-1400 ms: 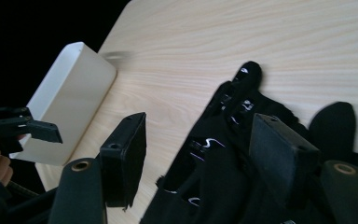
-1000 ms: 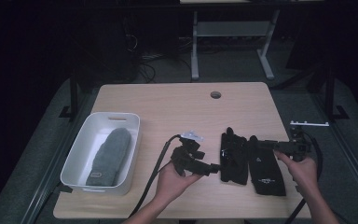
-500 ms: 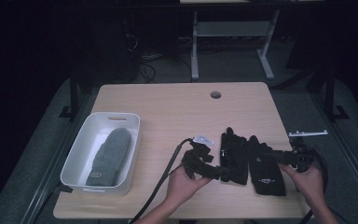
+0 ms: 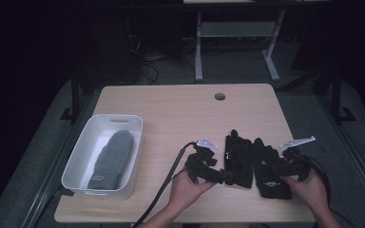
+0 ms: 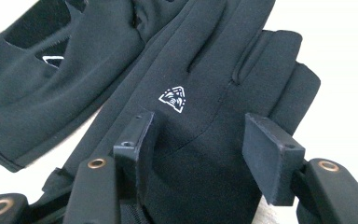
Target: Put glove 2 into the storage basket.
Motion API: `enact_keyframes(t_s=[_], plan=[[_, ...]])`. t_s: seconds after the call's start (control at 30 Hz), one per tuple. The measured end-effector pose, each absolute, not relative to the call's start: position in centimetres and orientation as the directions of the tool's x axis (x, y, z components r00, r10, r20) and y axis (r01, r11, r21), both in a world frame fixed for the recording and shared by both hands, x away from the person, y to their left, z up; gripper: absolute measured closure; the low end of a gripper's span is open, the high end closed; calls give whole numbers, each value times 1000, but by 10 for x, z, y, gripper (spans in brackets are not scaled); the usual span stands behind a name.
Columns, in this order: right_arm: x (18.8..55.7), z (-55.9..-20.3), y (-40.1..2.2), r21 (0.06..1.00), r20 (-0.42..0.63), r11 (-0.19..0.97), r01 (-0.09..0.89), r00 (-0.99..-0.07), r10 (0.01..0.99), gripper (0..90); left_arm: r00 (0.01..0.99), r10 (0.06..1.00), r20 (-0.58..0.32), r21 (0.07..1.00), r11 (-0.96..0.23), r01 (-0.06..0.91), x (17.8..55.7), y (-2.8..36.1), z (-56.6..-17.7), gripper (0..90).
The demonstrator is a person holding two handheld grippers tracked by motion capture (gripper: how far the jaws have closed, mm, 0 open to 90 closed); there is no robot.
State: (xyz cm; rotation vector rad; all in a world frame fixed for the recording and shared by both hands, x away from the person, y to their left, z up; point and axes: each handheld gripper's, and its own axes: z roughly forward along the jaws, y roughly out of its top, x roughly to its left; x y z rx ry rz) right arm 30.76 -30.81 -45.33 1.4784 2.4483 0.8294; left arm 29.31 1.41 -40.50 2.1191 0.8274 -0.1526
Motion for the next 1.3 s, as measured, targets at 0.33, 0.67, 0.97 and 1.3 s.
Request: enact_keyframes(t_s=[0.33, 0.67, 0.97, 1.3], plan=[[302, -454, -299, 538, 67, 426, 727, -540, 839, 697, 772, 510, -378, 663, -433, 611, 293, 15, -406, 213], [302, -450, -304, 541, 165, 332, 773, -485, 859, 766, 769, 517, -377, 658, -435, 615, 295, 17, -408, 212], [298, -420, -315, 615, 232, 225, 756, -446, 864, 766, 768, 523, -369, 660, -434, 613, 294, 20, -406, 212], [316, -397, -280, 643, 270, 207, 738, -471, 840, 761, 764, 529, -369, 666, -422, 615, 296, 27, -403, 212]])
